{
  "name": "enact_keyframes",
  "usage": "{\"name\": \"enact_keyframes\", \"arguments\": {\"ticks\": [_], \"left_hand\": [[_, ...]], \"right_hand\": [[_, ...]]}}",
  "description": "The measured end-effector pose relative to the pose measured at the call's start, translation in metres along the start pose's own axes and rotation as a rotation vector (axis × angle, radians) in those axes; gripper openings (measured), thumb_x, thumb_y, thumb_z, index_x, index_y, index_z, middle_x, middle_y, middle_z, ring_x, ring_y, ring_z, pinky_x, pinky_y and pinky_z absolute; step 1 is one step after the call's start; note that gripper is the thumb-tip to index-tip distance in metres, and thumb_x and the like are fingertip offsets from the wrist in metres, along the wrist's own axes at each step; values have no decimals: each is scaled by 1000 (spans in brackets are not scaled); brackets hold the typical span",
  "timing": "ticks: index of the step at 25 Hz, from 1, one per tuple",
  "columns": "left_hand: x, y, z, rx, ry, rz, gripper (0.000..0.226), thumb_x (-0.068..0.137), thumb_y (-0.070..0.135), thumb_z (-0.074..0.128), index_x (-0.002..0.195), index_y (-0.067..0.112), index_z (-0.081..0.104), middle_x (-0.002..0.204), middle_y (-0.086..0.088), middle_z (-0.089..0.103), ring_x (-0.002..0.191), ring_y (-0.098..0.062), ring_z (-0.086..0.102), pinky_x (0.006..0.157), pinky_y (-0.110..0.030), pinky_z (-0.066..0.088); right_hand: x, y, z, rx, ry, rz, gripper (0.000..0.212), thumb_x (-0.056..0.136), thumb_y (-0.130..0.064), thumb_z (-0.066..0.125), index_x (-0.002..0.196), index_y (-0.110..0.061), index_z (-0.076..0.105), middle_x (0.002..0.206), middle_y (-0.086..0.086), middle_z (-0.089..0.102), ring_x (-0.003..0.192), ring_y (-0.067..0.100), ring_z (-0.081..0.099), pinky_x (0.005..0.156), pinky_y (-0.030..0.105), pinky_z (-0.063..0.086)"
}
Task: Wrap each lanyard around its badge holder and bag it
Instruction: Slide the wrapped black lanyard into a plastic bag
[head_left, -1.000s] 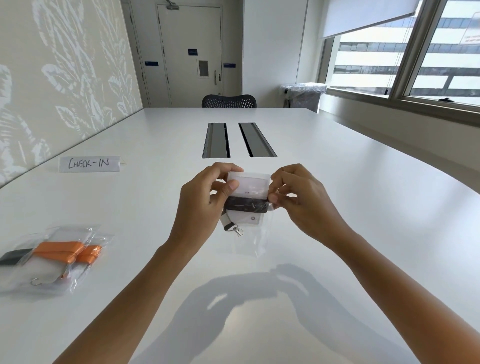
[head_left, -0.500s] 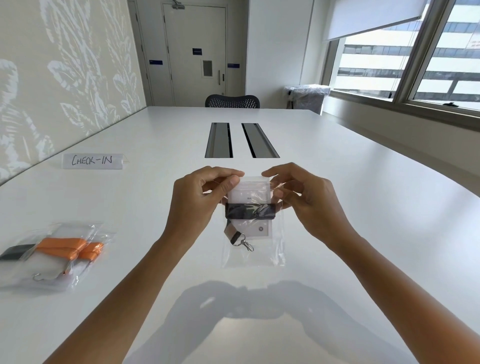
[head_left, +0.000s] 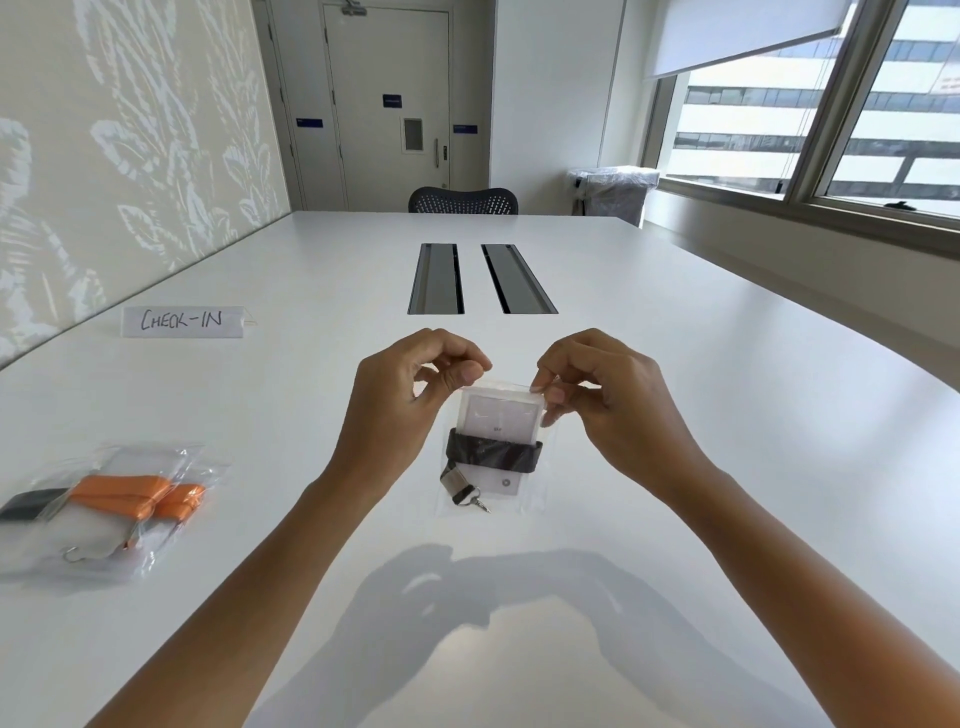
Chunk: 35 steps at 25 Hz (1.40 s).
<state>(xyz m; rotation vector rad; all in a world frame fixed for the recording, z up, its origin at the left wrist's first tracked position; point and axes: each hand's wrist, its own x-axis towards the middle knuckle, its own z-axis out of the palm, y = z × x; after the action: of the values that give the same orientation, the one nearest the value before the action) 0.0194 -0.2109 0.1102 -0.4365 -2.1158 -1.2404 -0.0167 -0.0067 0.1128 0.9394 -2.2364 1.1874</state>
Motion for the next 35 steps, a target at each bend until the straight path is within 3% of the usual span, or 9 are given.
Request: {"name": "enact_keyframes", "arguments": {"ticks": [6, 12, 15, 17, 22, 27, 30, 33, 35], "left_hand": [[2, -3, -9, 344, -246, 206, 24, 93, 37, 48, 91, 25, 68, 79, 11, 61, 91, -8, 42, 89, -17, 27], [1, -3, -13, 208, -496, 50, 16, 86, 50, 53, 77, 37, 56, 89, 14, 53, 98, -2, 42, 89, -24, 27], [-2, 2, -13, -80, -631, -4, 11, 92, 47, 55, 82, 42, 59, 106, 20, 49, 108, -7, 47, 87, -20, 31], [-3, 4, -9, -109, -689, 29, 4, 89, 45, 58, 91, 43, 61, 121, 16, 46, 120, -11, 44, 90, -23, 32], [-3, -3, -7, -39, -685, 9, 13, 84, 43, 64, 95, 48, 60, 127, 19, 44, 130, -12, 34, 103, -31, 27], [-5, 6, -3, 18, -722, 73, 10, 81, 41, 71, 89, 41, 64, 122, 18, 45, 122, -9, 37, 106, -40, 29], [-7, 7, -2, 56, -712, 59, 16, 84, 30, 70, 82, 41, 59, 112, 21, 47, 114, -5, 41, 106, -45, 29], [-5, 5, -5, 88, -577, 105, 26, 82, 19, 64, 79, 42, 53, 104, 21, 48, 104, -5, 46, 101, -36, 30], [-1, -1, -7, 305, -398, 204, 21, 80, 16, 63, 78, 35, 55, 100, 22, 49, 99, -3, 46, 94, -32, 27]], "right_hand": [[6, 6, -13, -19, -125, 79, 43, 76, 25, 49, 82, -12, 69, 69, 1, 68, 60, 6, 65, 64, 11, 50], [7, 9, -14, 282, -203, 193, 45, 84, 23, 42, 79, -17, 64, 64, -3, 55, 61, 14, 56, 68, 24, 54], [5, 7, -11, 375, -227, 239, 32, 92, 16, 45, 84, -10, 62, 77, 4, 57, 69, 19, 54, 73, 31, 54], [5, 7, -9, 415, -230, 265, 25, 95, 13, 46, 88, -5, 62, 89, 10, 61, 75, 25, 57, 78, 38, 54], [4, 10, -5, 395, -237, 282, 18, 94, 14, 46, 89, 5, 60, 89, 18, 67, 78, 29, 59, 78, 43, 53], [4, 17, -1, 258, -220, 266, 33, 90, 14, 49, 79, -13, 64, 74, -2, 64, 67, 21, 55, 73, 38, 53], [2, 20, 0, 244, -234, 252, 31, 89, 14, 49, 80, -12, 64, 78, 10, 65, 67, 24, 56, 70, 36, 52], [4, 21, -4, 261, -204, 267, 34, 90, 13, 49, 78, -14, 64, 77, 8, 65, 66, 19, 60, 68, 31, 55], [6, 23, -8, 251, -167, 271, 38, 90, 15, 49, 76, -17, 64, 72, -2, 63, 63, 16, 62, 67, 25, 53]]}}
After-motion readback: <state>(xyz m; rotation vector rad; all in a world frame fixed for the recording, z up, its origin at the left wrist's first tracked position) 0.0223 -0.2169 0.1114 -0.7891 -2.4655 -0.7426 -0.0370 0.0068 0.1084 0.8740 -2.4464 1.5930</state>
